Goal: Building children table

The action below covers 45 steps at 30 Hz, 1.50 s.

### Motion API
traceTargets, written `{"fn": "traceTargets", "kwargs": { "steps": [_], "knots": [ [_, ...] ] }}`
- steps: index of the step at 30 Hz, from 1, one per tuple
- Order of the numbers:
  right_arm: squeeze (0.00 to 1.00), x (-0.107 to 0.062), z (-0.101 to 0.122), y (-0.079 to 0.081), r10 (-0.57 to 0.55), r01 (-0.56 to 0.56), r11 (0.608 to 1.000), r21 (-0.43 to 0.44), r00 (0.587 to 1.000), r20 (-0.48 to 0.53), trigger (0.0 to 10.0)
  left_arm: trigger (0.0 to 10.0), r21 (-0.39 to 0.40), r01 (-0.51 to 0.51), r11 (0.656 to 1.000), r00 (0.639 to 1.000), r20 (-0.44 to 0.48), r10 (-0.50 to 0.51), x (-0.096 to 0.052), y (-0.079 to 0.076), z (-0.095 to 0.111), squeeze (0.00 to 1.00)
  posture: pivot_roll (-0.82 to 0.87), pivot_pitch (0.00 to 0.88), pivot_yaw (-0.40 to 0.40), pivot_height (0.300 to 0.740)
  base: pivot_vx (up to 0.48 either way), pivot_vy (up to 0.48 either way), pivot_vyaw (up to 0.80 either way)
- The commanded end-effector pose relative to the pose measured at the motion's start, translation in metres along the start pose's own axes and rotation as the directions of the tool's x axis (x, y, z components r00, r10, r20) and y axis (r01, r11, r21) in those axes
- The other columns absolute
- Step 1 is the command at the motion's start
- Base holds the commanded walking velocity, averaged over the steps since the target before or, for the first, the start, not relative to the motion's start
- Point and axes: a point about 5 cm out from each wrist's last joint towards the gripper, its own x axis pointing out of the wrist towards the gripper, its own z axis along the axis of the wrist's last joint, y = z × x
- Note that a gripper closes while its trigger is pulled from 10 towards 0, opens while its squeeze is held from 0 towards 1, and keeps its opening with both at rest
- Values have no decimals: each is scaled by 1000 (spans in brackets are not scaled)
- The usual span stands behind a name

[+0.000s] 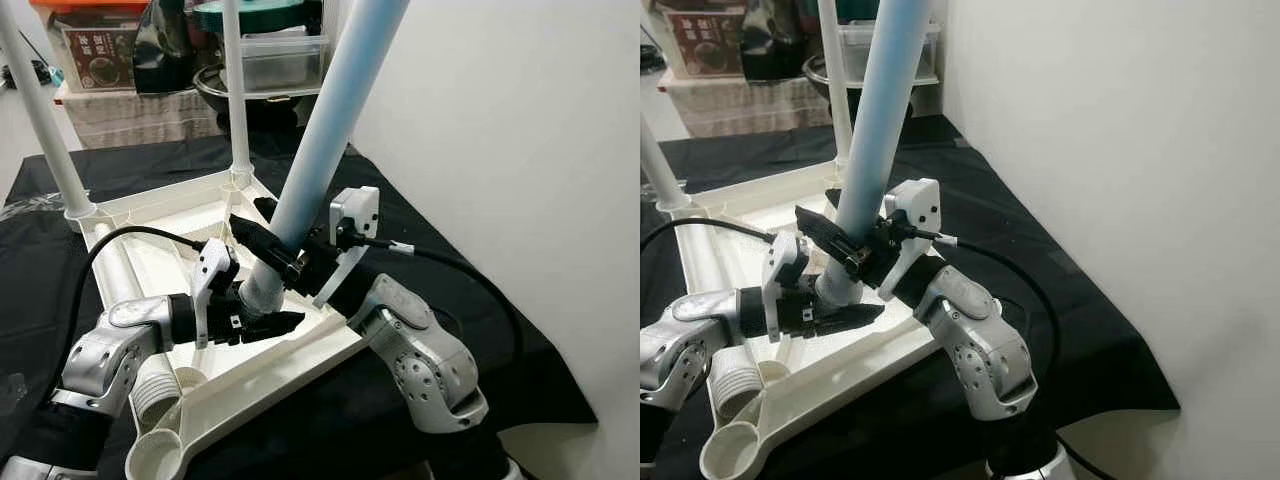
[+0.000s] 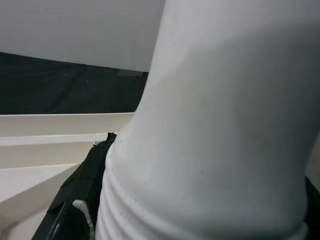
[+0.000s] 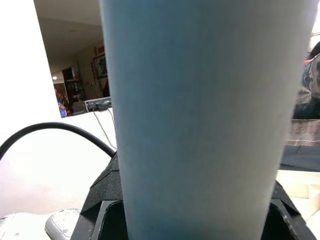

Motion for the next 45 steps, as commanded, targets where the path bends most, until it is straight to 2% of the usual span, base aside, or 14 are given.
{"fn": "traceTargets", "kwargs": {
  "steps": [1, 6, 7, 8, 11, 13, 16, 17, 18, 33, 37, 38, 39, 45],
  "knots": [
    [0, 5, 4, 12, 66, -68, 997, 39, 997, 35, 0, 0, -11, 45, 999, 999, 8, -45, 8, -7, -2, 0, -31, 0, -40, 740, 0, 0, 0],
    [0, 5, 7, 9, 51, -54, 996, 66, 998, 42, 0, 0, -4, 52, 999, 999, -4, -52, 9, -9, -3, 0, -26, 0, -46, 740, 0, 0, 0],
    [0, 5, 6, 8, 34, -36, 996, 82, 999, 34, 2078, 275, 1, 54, 999, 998, -10, -54, 9, -10, -4, 0, -26, 0, -46, 740, 0, 0, 0],
    [0, 6, 7, 5, 24, -28, 993, 112, 999, 33, 10000, 10000, 24, 53, 998, 998, -27, -53, 9, -10, -5, 0, -24, 0, -49, 740, 0, 0, 0],
    [0, 6, 8, 2, 16, -21, 991, 134, 999, 37, 10000, 10000, 31, 58, 998, 998, -42, -56, 8, -11, -6, 0, -22, 0, -50, 740, 0, 0, 0],
    [1000, 6, 15, -4, -1, -10, 986, 165, 998, 63, 10000, 10000, 37, 71, 997, 996, -60, -68, 6, -13, -8, 0, -20, 0, -51, 740, 0, 0, 0],
    [1000, 6, 19, -8, -9, -3, 986, 170, 997, 73, 10000, 10000, 35, 73, 997, 995, -68, -70, 4, -14, -10, 0, -21, 0, -52, 740, 0, 0, 0],
    [678, 7, 23, -10, -15, 0, 985, 170, 997, 81, 10000, 10000, 36, 72, 997, 995, -76, -70, 3, -14, -12, 0, -21, 0, -53, 740, 0, 0, 0],
    [0, 7, 27, -12, -14, -2, 985, 174, 996, 90, 10000, 10000, 36, 71, 997, 994, -85, -68, 1, -14, -14, 0, -21, 0, -53, 740, 0, 0, 0],
    [0, -12, 3, 7, 215, -186, 956, 226, 970, -112, 10000, 10000, 79, 49, 996, 987, -155, -36, -18, -7, -15, 0, -17, 0, -61, 740, 0, 0, 0],
    [0, -12, -3, 3, 173, -138, 962, 235, 976, -133, 6745, 10000, 79, 50, 996, 987, -153, -37, -17, -8, -16, 0, -16, 0, -61, 740, 0, 0, 0],
    [0, -12, -3, 3, 173, -138, 962, 235, 976, -133, 6745, 10000, 79, 50, 996, 987, -153, -37, -17, -8, -16, 0, -16, 0, -61, 740, 0, 0, 0],
    [0, -11, -2, -1, 139, -110, 968, 224, 983, -122, 10000, 10000, 71, 60, 996, 987, -151, -48, -14, -10, -18, 0, -18, 0, -57, 740, 0, 0, 0],
    [0, -12, 1, -3, 127, -103, 971, 215, 987, -102, 10000, 10000, 58, 78, 995, 985, -158, -68, -13, -13, -22, 0, -21, 0, -54, 740, 0, 0, 0]
  ]
}}
